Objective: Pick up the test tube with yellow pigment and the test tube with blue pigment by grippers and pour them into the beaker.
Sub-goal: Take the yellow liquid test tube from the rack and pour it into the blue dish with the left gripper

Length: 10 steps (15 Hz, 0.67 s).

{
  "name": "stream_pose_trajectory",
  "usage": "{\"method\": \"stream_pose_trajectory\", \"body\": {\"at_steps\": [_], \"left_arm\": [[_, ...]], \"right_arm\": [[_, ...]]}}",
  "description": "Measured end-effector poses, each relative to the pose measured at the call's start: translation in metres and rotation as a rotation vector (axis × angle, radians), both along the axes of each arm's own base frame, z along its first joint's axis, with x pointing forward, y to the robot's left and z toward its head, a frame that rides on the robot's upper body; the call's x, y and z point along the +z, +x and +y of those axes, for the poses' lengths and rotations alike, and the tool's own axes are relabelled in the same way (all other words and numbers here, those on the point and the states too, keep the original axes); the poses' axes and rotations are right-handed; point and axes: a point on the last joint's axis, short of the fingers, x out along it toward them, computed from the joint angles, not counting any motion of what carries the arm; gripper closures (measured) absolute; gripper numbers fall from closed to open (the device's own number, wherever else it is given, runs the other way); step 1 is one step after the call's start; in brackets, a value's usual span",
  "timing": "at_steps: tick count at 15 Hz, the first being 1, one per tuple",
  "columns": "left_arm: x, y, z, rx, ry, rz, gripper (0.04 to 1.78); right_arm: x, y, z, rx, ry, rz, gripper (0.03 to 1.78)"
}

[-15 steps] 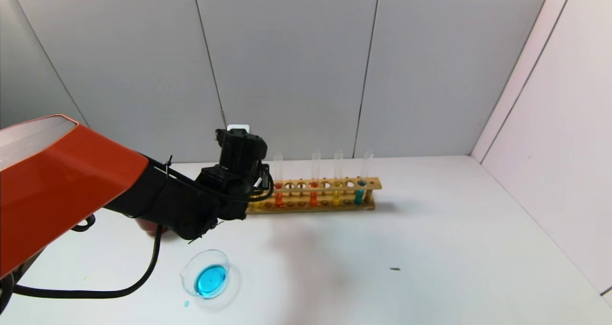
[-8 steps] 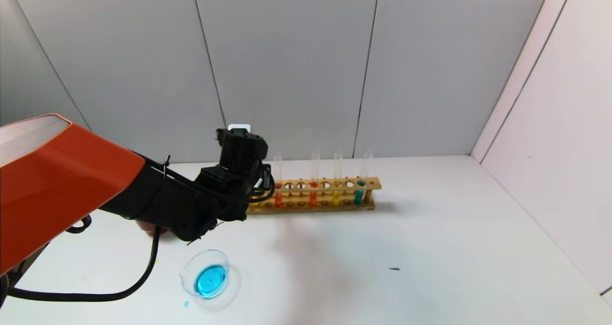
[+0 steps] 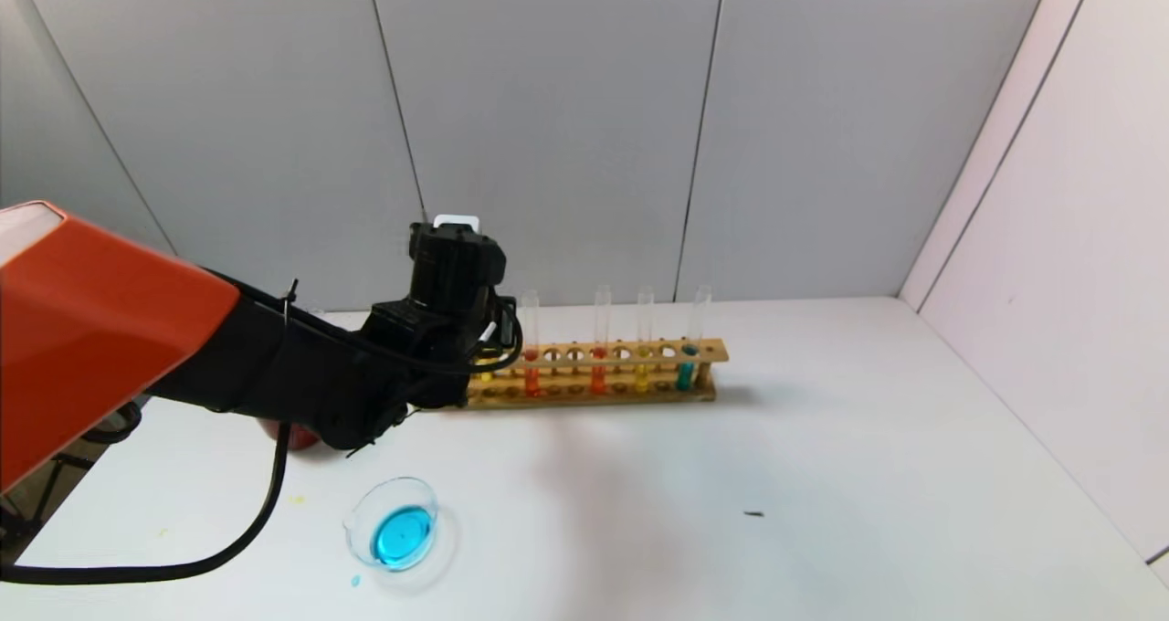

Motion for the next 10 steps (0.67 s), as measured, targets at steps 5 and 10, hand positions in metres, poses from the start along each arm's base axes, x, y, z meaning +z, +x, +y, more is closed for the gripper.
{"method": "stream_pose_trajectory", "body": {"at_steps": [5, 10], "left_arm": [[0.022, -0.002, 0.001, 0.002, -0.006, -0.019, 1.52], [0.045, -0.004, 0.003, 0.004, -0.014, -0.045, 1.52]], "right_arm": [[0.000, 0.000, 0.000, 0.000, 0.000, 0.000, 0.07], [0.000, 0.000, 0.000, 0.000, 0.000, 0.000, 0.07]]}}
